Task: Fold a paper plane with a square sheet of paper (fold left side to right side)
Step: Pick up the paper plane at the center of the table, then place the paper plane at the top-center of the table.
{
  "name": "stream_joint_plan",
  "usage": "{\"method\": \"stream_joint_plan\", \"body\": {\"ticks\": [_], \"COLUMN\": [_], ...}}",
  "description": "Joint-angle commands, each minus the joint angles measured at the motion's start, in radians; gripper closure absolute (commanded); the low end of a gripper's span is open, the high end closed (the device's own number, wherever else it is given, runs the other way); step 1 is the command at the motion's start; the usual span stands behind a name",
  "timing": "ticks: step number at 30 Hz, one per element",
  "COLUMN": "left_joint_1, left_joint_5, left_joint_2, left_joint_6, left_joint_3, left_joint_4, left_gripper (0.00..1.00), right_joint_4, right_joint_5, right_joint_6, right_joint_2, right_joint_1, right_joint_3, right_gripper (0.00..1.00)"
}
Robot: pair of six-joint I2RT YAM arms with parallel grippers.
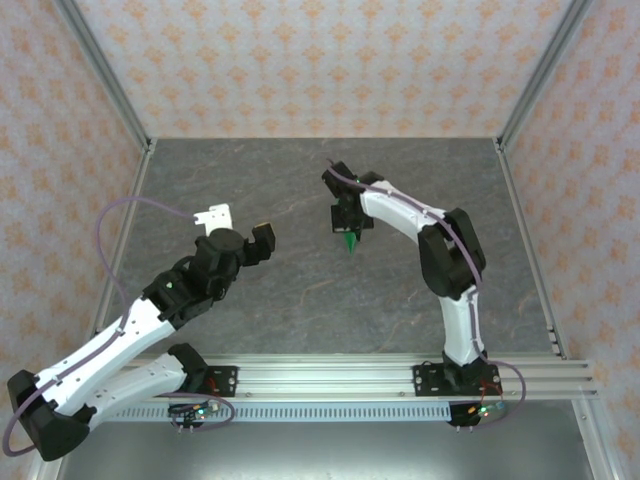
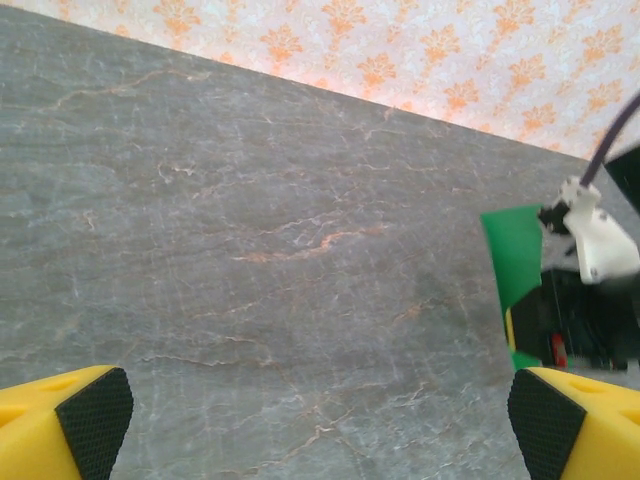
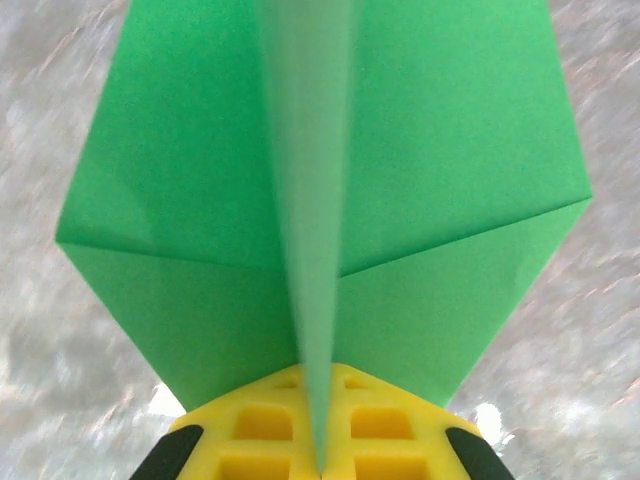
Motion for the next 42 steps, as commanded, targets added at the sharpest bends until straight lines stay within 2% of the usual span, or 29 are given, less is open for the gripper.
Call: {"method": "stream_joint_plan", "body": {"ticks": [1, 6, 12, 25, 33, 42], "left_joint_1": [0.010, 0.010, 0.010, 0.010, 0.010, 0.010], "left_joint_5": [-0.018, 0.013, 0.016, 0.029, 0.043, 0.046], "left_joint_2": [-0.010, -0.004, 0.001, 0.035, 0.060, 0.065], "left_joint_6": [0.088, 0.130, 0.136, 0.136, 0.128, 0.127], "left_joint_3": [0.022, 0.041, 0.040, 0.052, 0.057, 0.058], "left_joint_4": [-0.056, -0.073, -0.067, -0.055, -0.050, -0.052], "left_gripper": [0.01, 0.01, 0.01, 0.01, 0.01, 0.00], "right_joint_4": [-0.170, -0.230, -0.253, -0.296, -0.275, -0.278], "right_joint_5": [0.123, 0.119, 0.055, 0.029, 0.002, 0.006], "right_joint_6": [-0.064, -0.068, -0.056, -0.046, -0.045, -0.048], "right_joint_2": [0.105, 0.198, 0.254, 0.341, 0.347, 0.326], "right_joint_1": [-0.015, -0.031, -0.050, -0.057, -0.058, -0.057], "right_joint_3": [0.136, 0.283, 0.345, 0.410, 0.386, 0.391], "right_gripper": [1.00, 1.00, 1.00, 1.00, 0.88, 0.83]}}
